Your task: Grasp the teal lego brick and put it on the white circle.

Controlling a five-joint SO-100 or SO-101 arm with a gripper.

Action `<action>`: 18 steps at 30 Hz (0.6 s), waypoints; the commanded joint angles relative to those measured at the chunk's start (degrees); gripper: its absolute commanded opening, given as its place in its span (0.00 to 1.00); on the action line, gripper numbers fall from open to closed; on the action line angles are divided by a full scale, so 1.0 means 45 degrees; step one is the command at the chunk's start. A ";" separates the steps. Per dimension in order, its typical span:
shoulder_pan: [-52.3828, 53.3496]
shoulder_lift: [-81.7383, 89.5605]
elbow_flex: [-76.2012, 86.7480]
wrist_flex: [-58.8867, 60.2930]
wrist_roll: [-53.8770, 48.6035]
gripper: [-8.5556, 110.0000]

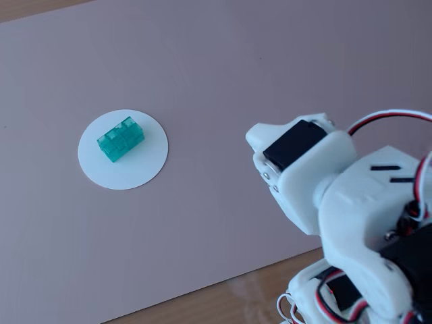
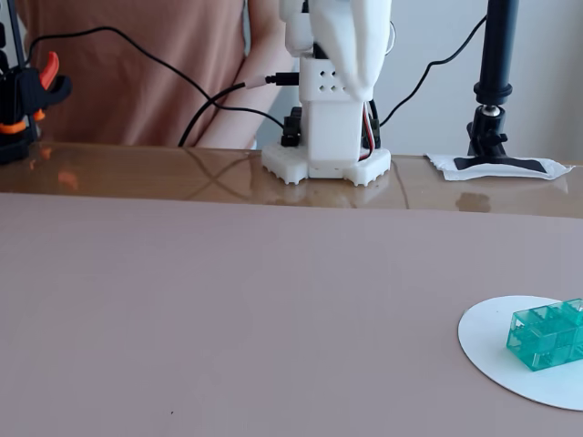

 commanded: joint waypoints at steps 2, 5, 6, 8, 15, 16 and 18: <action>0.0059 0.0234 0.0820 -0.0527 0.0000 0.07; 0.0059 0.0234 0.1504 -0.0781 0.0254 0.07; 0.0059 0.0234 0.1699 -0.0859 0.0332 0.07; 0.0059 0.0234 0.2109 -0.1016 0.0449 0.07; 0.0176 0.0234 0.3437 -0.1562 0.0703 0.07; 0.0312 0.0234 0.3437 -0.1582 0.0762 0.07; 0.0332 0.0234 0.3437 -0.1582 0.0801 0.07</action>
